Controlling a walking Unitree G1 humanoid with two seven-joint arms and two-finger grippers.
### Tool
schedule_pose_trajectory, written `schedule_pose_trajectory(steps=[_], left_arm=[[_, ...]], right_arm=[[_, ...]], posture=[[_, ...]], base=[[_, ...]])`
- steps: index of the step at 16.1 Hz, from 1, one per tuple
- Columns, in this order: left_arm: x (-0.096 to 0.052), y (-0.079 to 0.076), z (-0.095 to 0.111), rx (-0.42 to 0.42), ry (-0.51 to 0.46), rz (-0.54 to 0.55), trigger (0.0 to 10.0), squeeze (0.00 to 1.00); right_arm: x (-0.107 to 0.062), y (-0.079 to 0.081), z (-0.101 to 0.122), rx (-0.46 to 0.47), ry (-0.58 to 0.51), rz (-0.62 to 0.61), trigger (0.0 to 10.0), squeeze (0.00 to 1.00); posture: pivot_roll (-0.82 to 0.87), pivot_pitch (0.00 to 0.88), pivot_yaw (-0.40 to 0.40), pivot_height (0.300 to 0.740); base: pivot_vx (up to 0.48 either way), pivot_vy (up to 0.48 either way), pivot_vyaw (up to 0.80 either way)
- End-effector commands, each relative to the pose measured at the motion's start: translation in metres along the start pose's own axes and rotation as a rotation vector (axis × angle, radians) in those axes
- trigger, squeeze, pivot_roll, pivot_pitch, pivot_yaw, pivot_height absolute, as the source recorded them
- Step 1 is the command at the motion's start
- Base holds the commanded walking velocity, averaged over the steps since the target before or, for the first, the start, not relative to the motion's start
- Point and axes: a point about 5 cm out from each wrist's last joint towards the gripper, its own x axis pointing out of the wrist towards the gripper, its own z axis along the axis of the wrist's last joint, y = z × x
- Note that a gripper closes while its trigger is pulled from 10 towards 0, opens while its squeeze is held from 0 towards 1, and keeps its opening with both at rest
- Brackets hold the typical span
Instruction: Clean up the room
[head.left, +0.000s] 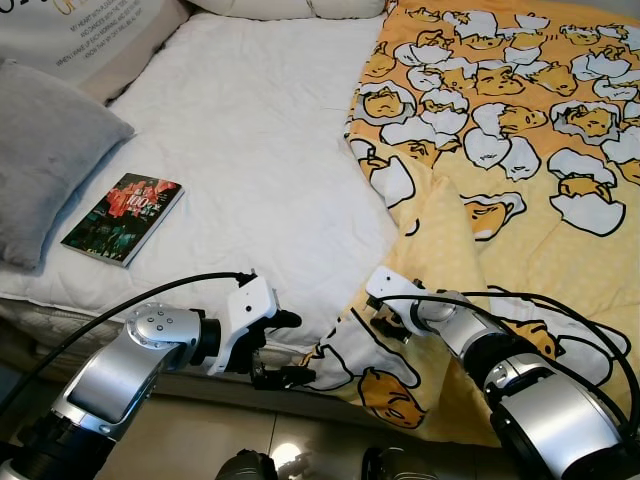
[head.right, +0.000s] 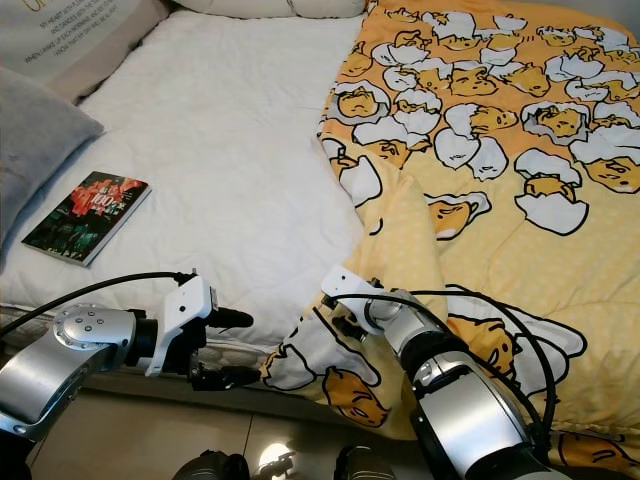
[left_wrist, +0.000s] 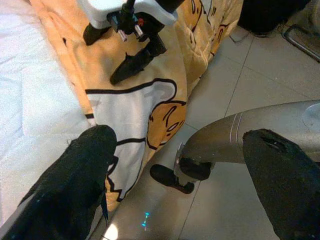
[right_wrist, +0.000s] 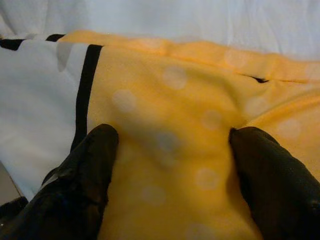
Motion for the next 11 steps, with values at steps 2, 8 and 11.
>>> schedule_pose_trajectory(steps=[2, 8, 11], left_arm=[[-0.0037, -0.0011, 0.0038, 0.019, 0.012, 0.004, 10.0, 0.0], [-0.0092, -0.0044, 0.003, 0.008, 0.028, -0.006, 10.0, 0.0], [-0.0111, -0.0042, 0.0035, 0.006, 0.032, -0.002, 10.0, 0.0]], right_arm=[[0.001, 0.0018, -0.0039, 0.061, 0.012, -0.003, 0.0, 0.0], [0.0024, 0.0063, -0.0088, 0.071, 0.036, 0.004, 0.0, 0.0], [0.0024, 0.0061, -0.0081, 0.099, 0.028, 0.004, 0.0, 0.0]], posture=[[0.0, 0.115, 0.01, 0.74], [0.03, 0.141, 0.022, 0.74], [0.03, 0.152, 0.023, 0.74]], base=[[0.0, 0.0, 0.0], [0.0, 0.0, 0.0], [0.0, 0.0, 0.0]])
